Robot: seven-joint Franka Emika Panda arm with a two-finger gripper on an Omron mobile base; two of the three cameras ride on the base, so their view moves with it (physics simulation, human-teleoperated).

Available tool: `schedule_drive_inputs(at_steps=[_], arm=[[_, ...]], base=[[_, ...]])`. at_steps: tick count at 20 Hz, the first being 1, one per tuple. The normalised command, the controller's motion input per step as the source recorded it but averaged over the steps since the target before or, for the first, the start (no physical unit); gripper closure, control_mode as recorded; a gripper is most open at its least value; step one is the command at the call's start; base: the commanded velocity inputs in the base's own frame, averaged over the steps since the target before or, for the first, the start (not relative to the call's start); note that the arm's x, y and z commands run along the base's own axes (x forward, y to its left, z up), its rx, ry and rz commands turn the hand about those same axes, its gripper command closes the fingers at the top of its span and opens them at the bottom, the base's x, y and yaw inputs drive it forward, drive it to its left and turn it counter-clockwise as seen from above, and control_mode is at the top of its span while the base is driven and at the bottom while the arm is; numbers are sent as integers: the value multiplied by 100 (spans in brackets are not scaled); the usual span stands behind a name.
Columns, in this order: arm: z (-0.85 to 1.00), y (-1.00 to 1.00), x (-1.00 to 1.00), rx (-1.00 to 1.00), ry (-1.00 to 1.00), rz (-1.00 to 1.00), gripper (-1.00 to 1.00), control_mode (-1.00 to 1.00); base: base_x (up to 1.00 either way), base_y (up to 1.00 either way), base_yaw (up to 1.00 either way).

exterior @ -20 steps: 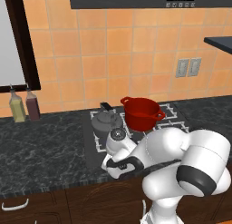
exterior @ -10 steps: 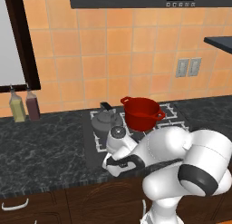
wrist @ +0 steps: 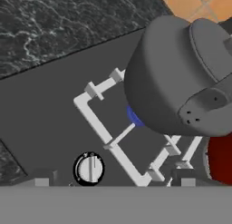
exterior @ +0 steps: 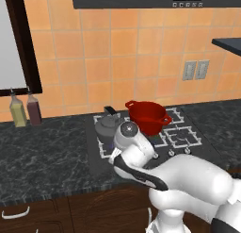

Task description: Pick the kettle from the counter and place it on a stove burner. Then turn the burner on.

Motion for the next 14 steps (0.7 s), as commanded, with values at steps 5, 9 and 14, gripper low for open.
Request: schedule_drive_inputs(at_steps=[5, 9, 14], arm=[[68, -100, -82, 27, -30, 0, -100, -100], [44, -100, -90, 49, -29, 0, -100, -100], [21, -100, -76, 64, -29, -4, -100, -100]], base=[[0, 0, 0], [0, 0, 0], [0, 0, 0]])
